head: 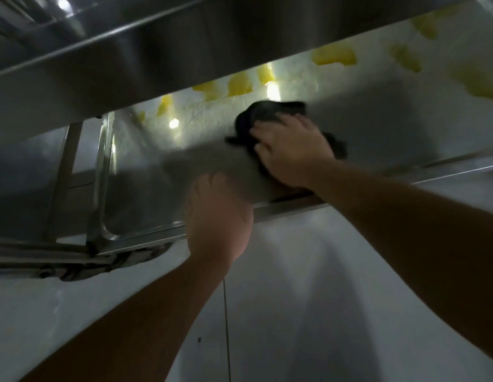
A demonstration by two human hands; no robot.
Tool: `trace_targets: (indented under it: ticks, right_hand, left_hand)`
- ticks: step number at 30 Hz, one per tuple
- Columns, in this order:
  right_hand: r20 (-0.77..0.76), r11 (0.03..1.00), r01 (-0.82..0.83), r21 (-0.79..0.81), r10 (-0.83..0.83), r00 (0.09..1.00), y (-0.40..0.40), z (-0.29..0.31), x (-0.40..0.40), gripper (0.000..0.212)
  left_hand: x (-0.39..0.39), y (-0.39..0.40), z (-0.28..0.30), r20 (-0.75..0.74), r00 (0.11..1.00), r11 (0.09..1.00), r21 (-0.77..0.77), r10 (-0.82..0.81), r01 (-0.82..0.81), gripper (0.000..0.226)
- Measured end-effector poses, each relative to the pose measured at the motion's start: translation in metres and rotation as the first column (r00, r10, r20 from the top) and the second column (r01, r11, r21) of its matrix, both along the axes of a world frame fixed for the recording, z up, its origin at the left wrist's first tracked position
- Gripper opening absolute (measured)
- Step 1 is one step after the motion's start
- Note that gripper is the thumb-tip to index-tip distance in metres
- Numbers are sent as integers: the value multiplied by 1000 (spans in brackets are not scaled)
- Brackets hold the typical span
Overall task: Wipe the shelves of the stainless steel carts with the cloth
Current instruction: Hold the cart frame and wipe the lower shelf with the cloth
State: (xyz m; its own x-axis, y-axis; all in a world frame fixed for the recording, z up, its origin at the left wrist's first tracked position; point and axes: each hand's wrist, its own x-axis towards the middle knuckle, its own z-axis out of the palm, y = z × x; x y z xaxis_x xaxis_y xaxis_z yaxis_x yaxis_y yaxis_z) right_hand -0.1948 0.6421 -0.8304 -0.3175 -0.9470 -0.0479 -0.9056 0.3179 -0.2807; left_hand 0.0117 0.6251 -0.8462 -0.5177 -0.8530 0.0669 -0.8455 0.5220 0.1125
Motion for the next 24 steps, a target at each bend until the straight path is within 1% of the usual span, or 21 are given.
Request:
trace_targets:
  ticks: [1,2,3,4,6,8,11,13,14,15,17,19,20,22,24]
  right_hand:
    - [-6,992,-123,31,124,992,3,-2,5,54]
    - [-13,978,-205,50,206,979,9,-4,3,55]
    - [-24,968,-245,53,247,969,16,-4,-6,55]
    - [-36,968,-245,44,247,968,24,-4,-19,55]
    - [-64,991,-132,15,133,989,45,-4,-56,52]
    - [-73,998,67,-16,-68,995,74,-3,-103,52]
    - [-35,941,337,25,-336,941,120,2,-159,66]
    - [-25,905,412,101,-412,911,131,5,-162,64]
    - [-40,902,409,140,-408,912,130,7,-151,61]
    - [-57,911,383,155,-378,924,129,8,-134,59]
    - [-71,956,270,116,-263,962,125,8,-85,55]
    - [-33,992,68,105,-65,997,120,5,-37,55]
    - [-2,993,-28,114,28,1000,118,5,-22,56]
    - [35,984,-124,128,120,992,117,7,-22,56]
    - [10,986,-121,112,121,993,128,9,-44,55]
  left_hand:
    - [0,0,-1,1,1000,1000,-7,-6,6,61]
    - [0,0,-1,2,1000,1000,-9,-13,13,60]
    - [0,0,-1,1,1000,1000,-8,-16,16,60]
    - [-1,-1,-1,-3,1000,1000,-4,-16,16,60]
    - [-1,-1,-1,0,1000,1000,-3,-18,18,61]
    - [-1,-2,-1,27,999,1000,15,-27,27,64]
    - [-3,-5,-1,88,994,996,71,-61,55,69]
    - [-3,-7,-2,118,990,994,85,-83,73,69]
    - [-3,-8,-2,129,988,994,84,-88,77,69]
    - [-4,-9,-1,143,986,994,81,-91,80,70]
    - [-7,-11,2,190,977,994,73,-100,88,69]
    - [-7,-13,6,231,966,992,65,-118,105,68]
    - [-8,-13,8,236,963,991,60,-130,119,67]
    - [-13,-9,14,221,962,987,46,-160,154,65]
    - [-25,1,19,169,966,980,39,-197,193,63]
